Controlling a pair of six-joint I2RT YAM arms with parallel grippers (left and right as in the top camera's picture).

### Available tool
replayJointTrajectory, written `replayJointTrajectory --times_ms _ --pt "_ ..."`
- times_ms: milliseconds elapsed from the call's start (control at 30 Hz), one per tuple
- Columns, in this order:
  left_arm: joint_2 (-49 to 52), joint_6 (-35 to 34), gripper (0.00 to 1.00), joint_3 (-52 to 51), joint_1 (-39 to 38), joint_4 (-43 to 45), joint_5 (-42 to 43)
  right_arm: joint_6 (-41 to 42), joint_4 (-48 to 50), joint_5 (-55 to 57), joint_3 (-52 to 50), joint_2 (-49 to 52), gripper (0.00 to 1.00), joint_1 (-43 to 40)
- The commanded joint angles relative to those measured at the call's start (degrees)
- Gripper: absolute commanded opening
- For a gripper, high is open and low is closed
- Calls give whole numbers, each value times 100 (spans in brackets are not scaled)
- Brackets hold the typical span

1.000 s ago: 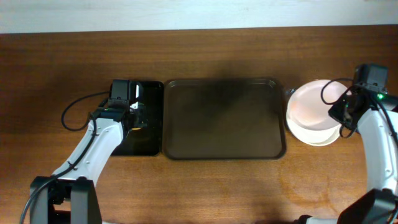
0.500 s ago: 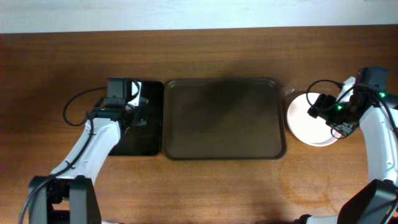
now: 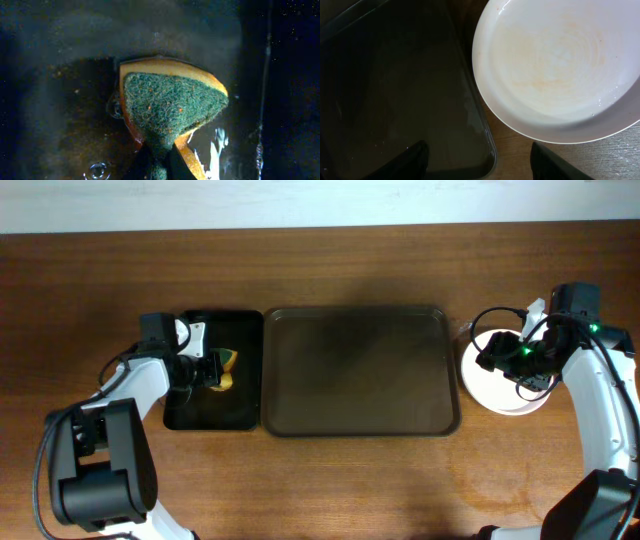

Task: Clean dirty plates on tray and stack at the side
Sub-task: 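Lower the sponge into the black tray and open the left gripper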

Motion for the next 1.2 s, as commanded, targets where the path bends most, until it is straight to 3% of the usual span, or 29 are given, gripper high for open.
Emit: replayJointTrajectory --times_ms 0,100,200,600,633,733,800,833,900,1033,1100,1167 --pt "-256 26 0 195 52 -221 317 -44 -20 -50 11 0 66 42" --pt "-1058 26 0 243 -50 -295 -52 -44 -17 -50 11 0 64 42" --pt "-1172 24 0 232 -107 -295 -516 -44 -17 -50 11 0 64 42" --pt "203 -66 1 0 -170 -308 -254 -44 -17 -50 11 0 63 42" --pt "208 -63 6 0 -164 -308 -271 -44 -17 -50 11 0 63 42" --pt "44 -66 9 114 -166 -343 -262 -46 -15 -52 11 0 62 42" --pt "-192 -66 16 221 -166 -391 -264 -118 -20 -74 11 0 63 44" --pt "-422 -66 35 273 -166 -407 -267 -155 -20 -72 11 -2 63 48" --pt "-756 -66 51 293 -166 -407 -271 -302 -15 -118 13 -2 65 61" --pt "-1471 -70 100 293 -166 -564 -389 -772 28 -201 33 -50 76 409" --pt "-1714 -87 100 293 -166 -767 -614 -885 133 -197 72 -109 95 719" --pt "-1812 -114 100 293 -166 -1036 -931 -1016 179 -195 168 -142 99 979"
